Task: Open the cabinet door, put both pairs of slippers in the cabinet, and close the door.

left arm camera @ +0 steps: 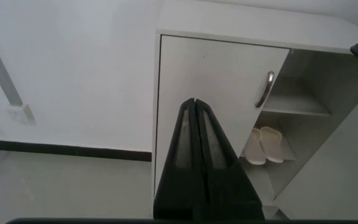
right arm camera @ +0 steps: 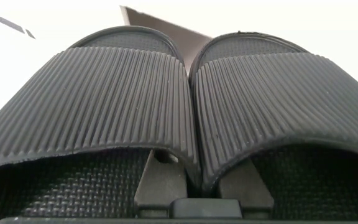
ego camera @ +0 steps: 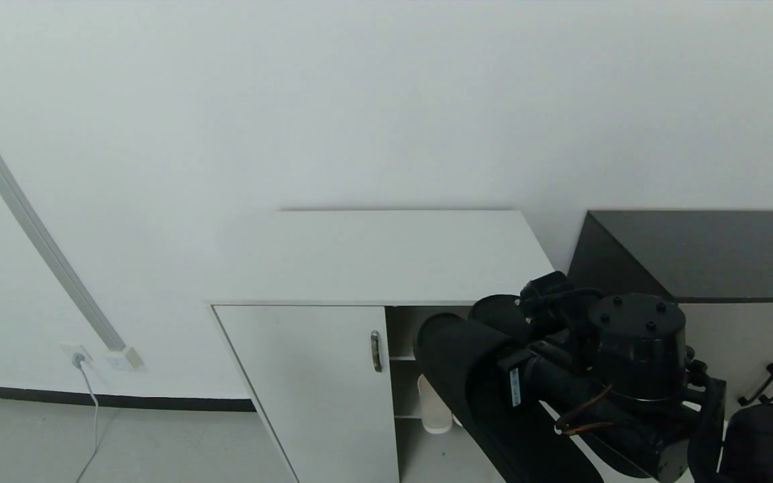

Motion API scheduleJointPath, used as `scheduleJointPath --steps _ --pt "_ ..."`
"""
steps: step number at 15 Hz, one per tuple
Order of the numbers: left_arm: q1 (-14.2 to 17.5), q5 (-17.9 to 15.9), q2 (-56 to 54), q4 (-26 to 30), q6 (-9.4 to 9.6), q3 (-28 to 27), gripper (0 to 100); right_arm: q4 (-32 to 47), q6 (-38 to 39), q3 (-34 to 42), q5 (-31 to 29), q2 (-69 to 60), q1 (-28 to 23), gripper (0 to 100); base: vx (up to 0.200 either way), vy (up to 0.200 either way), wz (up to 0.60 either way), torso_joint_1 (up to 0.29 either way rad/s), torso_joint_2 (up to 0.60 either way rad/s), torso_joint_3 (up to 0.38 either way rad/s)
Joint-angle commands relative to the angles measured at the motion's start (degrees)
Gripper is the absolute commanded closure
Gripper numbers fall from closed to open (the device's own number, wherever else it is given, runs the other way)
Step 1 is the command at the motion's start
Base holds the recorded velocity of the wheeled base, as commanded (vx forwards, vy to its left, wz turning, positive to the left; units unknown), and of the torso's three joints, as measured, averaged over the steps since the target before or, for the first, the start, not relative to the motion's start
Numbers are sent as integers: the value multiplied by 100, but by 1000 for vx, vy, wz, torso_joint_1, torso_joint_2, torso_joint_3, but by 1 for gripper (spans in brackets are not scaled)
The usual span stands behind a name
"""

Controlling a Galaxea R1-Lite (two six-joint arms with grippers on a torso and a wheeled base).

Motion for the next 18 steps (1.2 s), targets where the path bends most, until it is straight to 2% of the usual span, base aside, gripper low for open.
scheduleJointPath --steps 1,18 --pt "1 1 7 0 -2 1 100 0 1 -1 -1 14 8 100 0 0 0 -227 515 300" --pt "1 10 7 0 -10 1 100 0 -43 60 -1 14 79 100 0 0 0 -195 517 321"
